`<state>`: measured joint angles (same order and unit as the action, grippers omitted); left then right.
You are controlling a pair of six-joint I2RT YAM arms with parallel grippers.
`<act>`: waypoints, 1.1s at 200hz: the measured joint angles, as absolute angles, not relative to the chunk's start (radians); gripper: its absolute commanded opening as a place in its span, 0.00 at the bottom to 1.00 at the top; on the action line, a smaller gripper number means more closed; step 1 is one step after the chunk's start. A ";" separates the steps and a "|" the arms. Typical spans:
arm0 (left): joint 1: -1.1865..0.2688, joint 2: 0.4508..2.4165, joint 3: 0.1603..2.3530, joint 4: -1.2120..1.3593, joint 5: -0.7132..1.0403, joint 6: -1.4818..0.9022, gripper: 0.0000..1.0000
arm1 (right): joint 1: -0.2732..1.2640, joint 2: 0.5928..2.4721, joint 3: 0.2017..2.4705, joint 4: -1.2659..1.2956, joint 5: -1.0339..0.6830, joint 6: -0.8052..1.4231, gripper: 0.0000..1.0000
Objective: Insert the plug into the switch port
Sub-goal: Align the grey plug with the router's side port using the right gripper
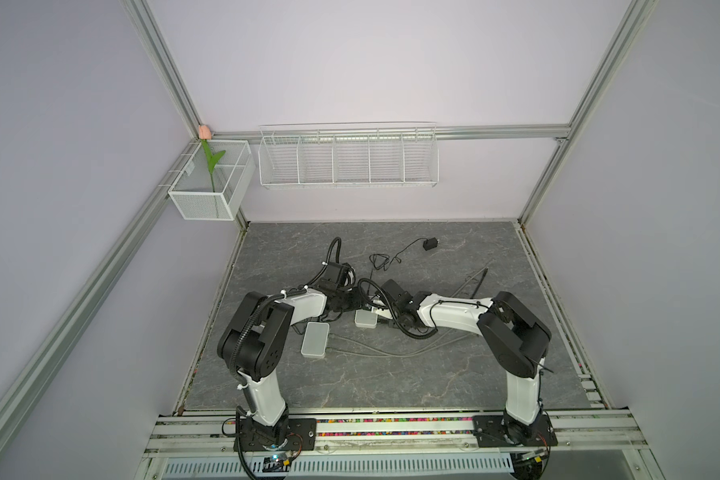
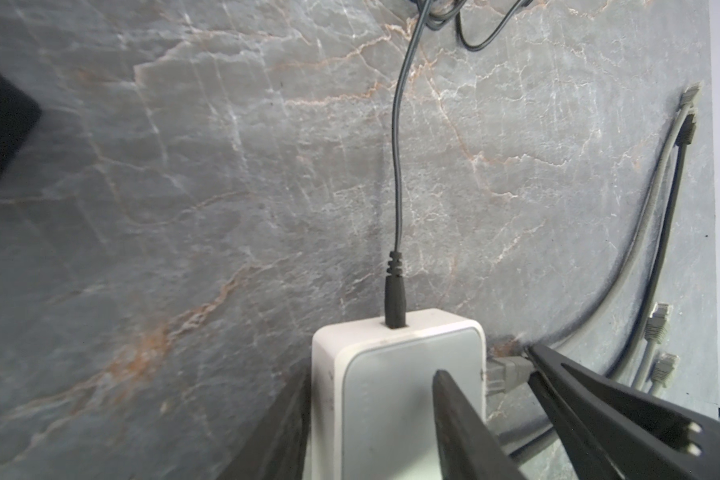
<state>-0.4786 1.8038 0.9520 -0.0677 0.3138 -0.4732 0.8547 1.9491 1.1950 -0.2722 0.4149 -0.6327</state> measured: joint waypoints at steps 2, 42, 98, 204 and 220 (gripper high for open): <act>-0.479 1.804 0.952 -0.068 0.314 -0.473 0.48 | 0.855 1.949 1.195 -0.272 0.415 -0.633 0.07; -0.479 1.803 0.949 -0.064 0.310 -0.474 0.48 | 0.865 1.949 1.192 -0.273 0.430 -0.616 0.07; -0.480 1.790 0.928 -0.050 0.307 -0.479 0.47 | 0.880 1.940 1.163 -0.242 0.442 -0.602 0.07; -0.485 1.769 0.890 -0.010 0.345 -0.497 0.47 | 0.876 1.915 1.132 -0.219 0.395 -0.614 0.07; -0.485 1.764 0.878 0.007 0.347 -0.504 0.45 | 0.874 1.915 1.135 -0.225 0.384 -0.614 0.07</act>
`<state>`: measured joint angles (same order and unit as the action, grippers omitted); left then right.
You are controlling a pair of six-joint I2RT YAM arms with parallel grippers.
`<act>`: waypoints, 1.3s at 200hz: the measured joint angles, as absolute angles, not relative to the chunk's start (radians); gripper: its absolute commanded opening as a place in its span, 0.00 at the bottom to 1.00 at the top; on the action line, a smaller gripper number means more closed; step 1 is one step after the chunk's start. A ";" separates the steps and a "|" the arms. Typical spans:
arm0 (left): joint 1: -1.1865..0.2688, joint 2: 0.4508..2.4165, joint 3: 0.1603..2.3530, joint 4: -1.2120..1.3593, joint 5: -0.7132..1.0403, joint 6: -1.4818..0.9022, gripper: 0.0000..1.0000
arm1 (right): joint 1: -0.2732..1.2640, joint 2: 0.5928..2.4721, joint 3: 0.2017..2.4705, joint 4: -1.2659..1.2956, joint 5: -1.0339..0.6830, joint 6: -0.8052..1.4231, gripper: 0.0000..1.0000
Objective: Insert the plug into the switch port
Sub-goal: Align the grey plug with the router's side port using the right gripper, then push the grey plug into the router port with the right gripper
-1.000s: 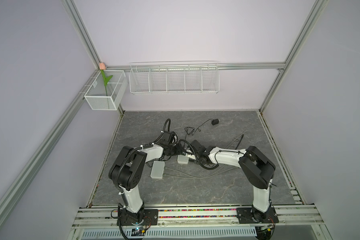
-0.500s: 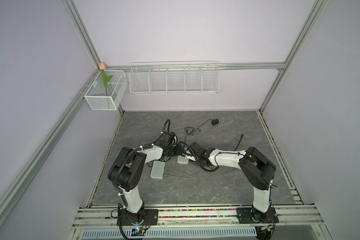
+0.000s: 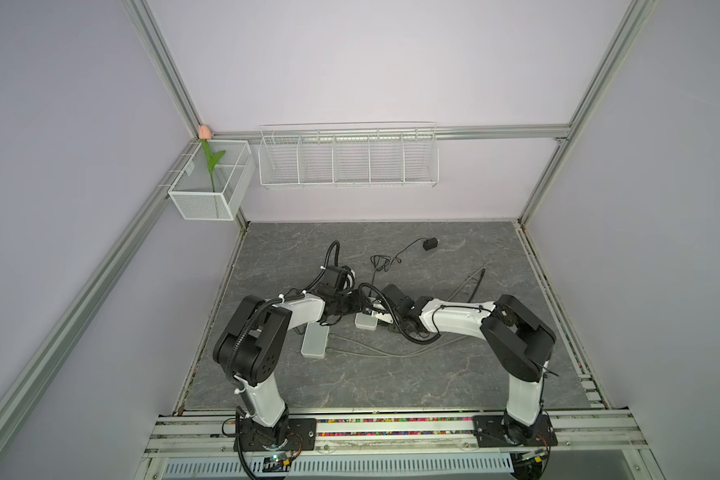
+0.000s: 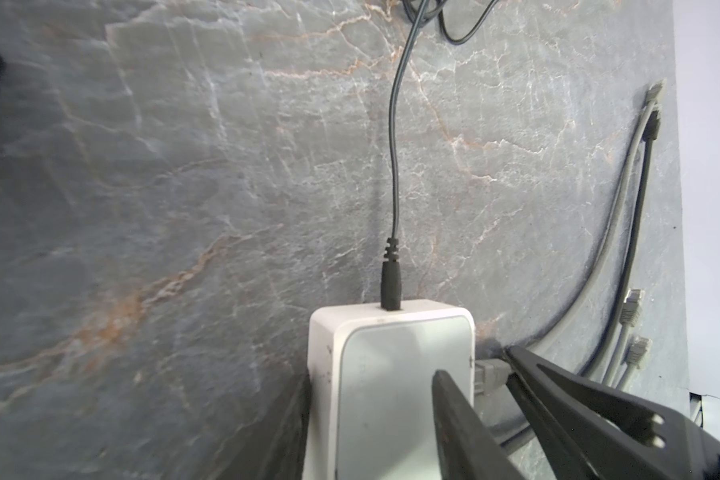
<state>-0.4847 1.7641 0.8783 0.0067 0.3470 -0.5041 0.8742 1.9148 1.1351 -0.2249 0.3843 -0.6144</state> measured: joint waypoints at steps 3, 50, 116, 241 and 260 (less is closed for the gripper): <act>-0.485 1.763 0.876 0.011 0.348 -0.506 0.45 | 0.874 1.915 1.135 -0.226 0.381 -0.614 0.07; -0.482 1.767 0.852 0.051 0.329 -0.517 0.38 | 0.849 1.909 1.143 -0.236 0.287 -0.575 0.07; -0.482 1.767 0.848 0.073 0.306 -0.515 0.32 | 0.830 1.907 1.159 -0.269 0.189 -0.568 0.07; -0.484 1.759 0.796 0.170 0.283 -0.525 0.30 | 0.826 1.914 1.181 -0.299 0.127 -0.492 0.07; -0.487 1.756 0.781 0.194 0.276 -0.535 0.30 | 0.825 1.916 1.185 -0.303 0.126 -0.477 0.07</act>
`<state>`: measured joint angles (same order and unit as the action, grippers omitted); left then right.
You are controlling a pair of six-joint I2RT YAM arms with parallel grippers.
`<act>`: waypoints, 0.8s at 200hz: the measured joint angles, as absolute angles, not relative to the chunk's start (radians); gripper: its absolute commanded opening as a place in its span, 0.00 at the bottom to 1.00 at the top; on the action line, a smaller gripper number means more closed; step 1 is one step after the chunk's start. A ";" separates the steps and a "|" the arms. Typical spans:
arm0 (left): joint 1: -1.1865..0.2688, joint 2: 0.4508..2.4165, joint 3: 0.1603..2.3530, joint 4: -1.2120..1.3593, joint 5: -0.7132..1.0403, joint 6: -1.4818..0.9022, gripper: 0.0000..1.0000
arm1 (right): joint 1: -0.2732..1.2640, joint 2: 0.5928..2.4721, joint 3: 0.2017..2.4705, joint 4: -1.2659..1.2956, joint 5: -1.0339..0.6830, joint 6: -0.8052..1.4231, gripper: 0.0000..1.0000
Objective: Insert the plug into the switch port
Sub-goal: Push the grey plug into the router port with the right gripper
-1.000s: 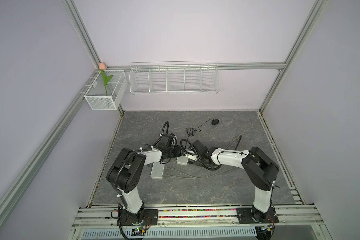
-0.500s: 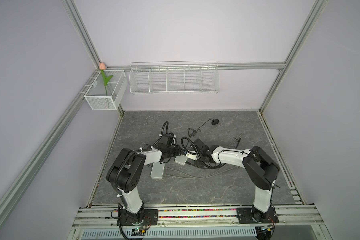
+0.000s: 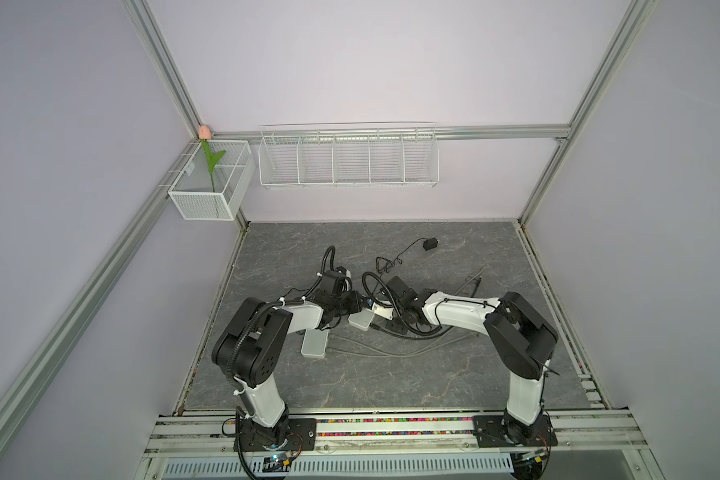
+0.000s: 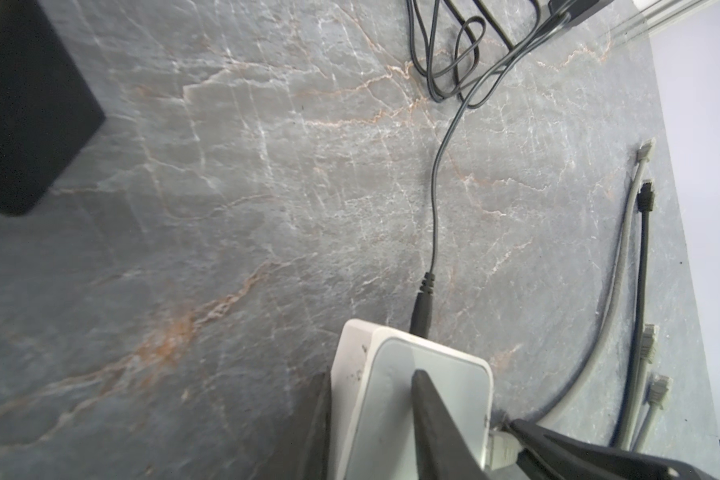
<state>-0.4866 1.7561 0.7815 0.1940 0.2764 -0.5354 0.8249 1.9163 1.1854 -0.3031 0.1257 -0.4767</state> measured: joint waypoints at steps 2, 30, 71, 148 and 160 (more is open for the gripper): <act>-0.487 1.756 0.780 0.196 0.276 -0.537 0.30 | 0.825 1.916 1.185 -0.304 0.126 -0.475 0.07; -0.498 1.751 0.757 0.237 0.250 -0.549 0.30 | 0.823 1.921 1.193 -0.311 0.120 -0.451 0.07; -0.509 1.748 0.738 0.273 0.223 -0.558 0.29 | 0.807 1.923 1.195 -0.310 0.080 -0.414 0.07; -0.524 1.747 0.719 0.318 0.174 -0.567 0.28 | 0.790 1.948 1.235 -0.334 0.028 -0.392 0.07; -0.525 1.747 0.719 0.318 0.171 -0.567 0.28 | 0.789 1.953 1.244 -0.345 0.025 -0.392 0.07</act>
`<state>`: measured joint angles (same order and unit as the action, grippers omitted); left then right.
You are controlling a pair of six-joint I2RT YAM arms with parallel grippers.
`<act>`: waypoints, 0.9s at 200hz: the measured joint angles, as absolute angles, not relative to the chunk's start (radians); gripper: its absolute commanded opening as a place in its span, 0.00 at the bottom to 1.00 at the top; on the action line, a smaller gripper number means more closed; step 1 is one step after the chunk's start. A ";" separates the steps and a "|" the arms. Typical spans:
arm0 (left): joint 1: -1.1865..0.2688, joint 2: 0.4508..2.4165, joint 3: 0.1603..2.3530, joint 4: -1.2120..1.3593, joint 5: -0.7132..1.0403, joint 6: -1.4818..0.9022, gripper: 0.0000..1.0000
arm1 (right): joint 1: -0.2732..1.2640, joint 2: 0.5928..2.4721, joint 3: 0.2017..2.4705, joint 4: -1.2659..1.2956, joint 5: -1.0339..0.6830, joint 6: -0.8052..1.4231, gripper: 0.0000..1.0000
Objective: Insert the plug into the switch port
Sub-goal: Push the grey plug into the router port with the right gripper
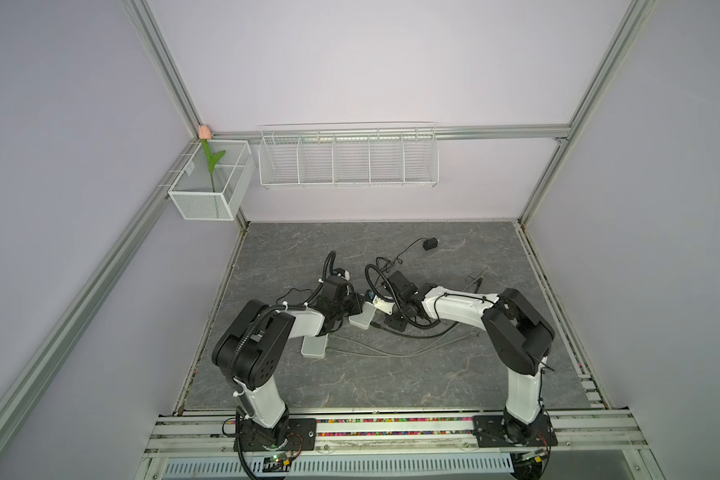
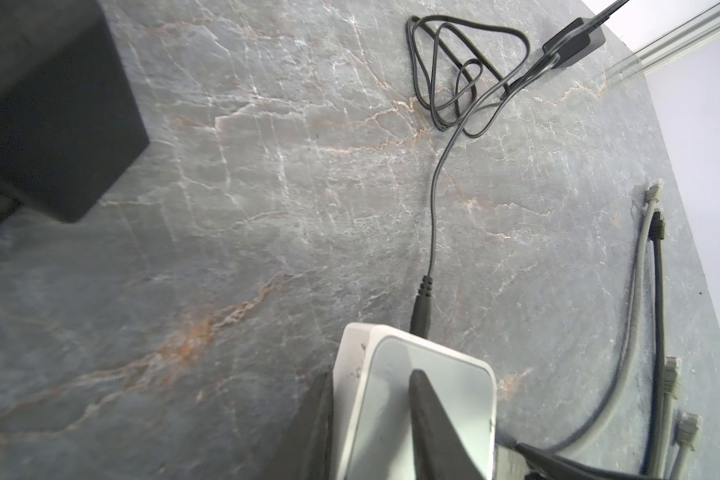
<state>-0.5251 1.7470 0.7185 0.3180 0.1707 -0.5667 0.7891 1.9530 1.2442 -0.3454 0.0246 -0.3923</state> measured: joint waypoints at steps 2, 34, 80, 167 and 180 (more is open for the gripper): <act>-0.525 1.747 0.719 0.318 0.170 -0.567 0.28 | 0.789 1.953 1.245 -0.347 0.024 -0.392 0.07; -0.532 1.747 0.714 0.329 0.155 -0.566 0.28 | 0.786 1.967 1.272 -0.380 0.018 -0.393 0.07; -0.536 1.743 0.711 0.331 0.138 -0.564 0.27 | 0.781 1.980 1.300 -0.415 0.010 -0.397 0.07; -0.538 1.707 0.696 0.287 0.128 -0.579 0.27 | 0.776 1.985 1.304 -0.399 0.030 -0.435 0.10; -0.538 1.703 0.693 0.286 0.126 -0.584 0.28 | 0.773 1.993 1.315 -0.400 0.033 -0.443 0.10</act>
